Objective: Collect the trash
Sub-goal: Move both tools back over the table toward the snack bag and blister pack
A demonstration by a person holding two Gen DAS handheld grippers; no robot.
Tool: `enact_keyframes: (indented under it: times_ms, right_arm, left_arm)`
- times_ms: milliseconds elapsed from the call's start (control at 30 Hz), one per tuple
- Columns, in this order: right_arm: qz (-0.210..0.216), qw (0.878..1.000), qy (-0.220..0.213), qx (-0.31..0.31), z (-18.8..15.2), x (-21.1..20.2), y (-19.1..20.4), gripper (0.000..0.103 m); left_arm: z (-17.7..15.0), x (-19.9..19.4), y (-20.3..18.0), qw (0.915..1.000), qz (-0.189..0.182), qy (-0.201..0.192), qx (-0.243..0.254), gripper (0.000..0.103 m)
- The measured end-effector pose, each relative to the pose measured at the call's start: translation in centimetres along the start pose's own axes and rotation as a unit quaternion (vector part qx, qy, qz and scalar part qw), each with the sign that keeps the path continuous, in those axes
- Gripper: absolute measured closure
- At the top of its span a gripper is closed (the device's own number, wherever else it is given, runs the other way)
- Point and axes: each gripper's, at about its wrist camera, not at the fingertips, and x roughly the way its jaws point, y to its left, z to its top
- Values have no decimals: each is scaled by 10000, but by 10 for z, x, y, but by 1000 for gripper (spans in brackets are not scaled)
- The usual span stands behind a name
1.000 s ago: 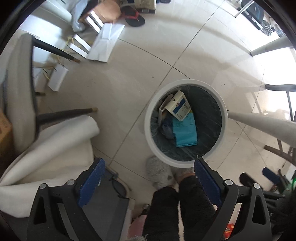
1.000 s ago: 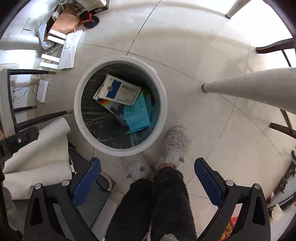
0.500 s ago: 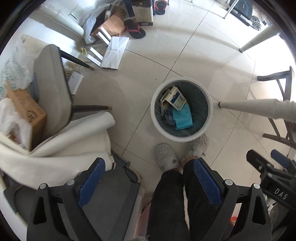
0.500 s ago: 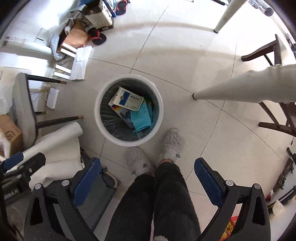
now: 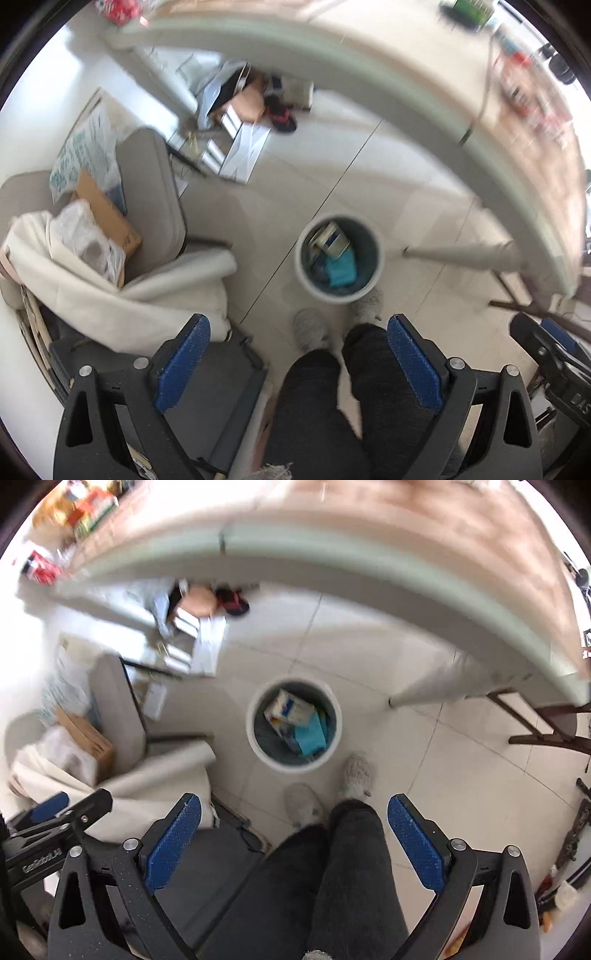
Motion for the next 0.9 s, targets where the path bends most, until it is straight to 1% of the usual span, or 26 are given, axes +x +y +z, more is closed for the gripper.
enact_keyframes:
  times_ms: [100, 233, 300, 367, 467, 500, 567, 633, 700, 800, 900]
  right_arm:
    - [34, 9991, -339, 235, 25, -49, -12, 1]
    - [-41, 9956, -693, 628, 70, -106, -46, 1]
    - [-150, 9932, -840, 794, 95, -126, -69, 1]
    - [-255, 9911, -899, 943, 122, -135, -96, 1]
    - [-382, 9890, -809, 1175, 164, -133, -142, 1]
    - [-460, 9885, -761, 1225, 179, -131, -156, 1]
    - [-511, 9879, -713, 1278, 203, -123, -179, 1]
    - [-589, 9875, -656, 1306, 228, -112, -201, 1]
    - [-452, 9874, -576, 1405, 250, -95, -223, 1]
    - [-430, 9871, -276, 1514, 281, -68, -248, 1]
    - [-564, 9886, -134, 1386, 307, -53, -256, 1]
  left_arm:
    - [29, -26, -22, 9996, -206, -185, 13, 5]
    - [79, -52, -68, 9972, -694, -291, -46, 5]
    - [102, -56, -94, 9954, -932, -201, 9, 5]
    - [127, -53, -122, 9929, -1191, 35, -31, 5]
    - [161, -35, -163, 9869, -1527, 467, -244, 6]
    - [172, -25, -175, 9852, -1575, 607, -315, 6]
    - [194, -6, -201, 9832, -1542, 883, -414, 6]
    - [211, 14, -221, 9787, -1575, 1166, -616, 6]
    - [225, 33, -233, 9721, -1645, 1418, -883, 6]
    - [241, 51, -238, 9624, -1691, 1594, -1406, 6]
    - [253, 66, -234, 9467, -1702, 1761, -2093, 7]
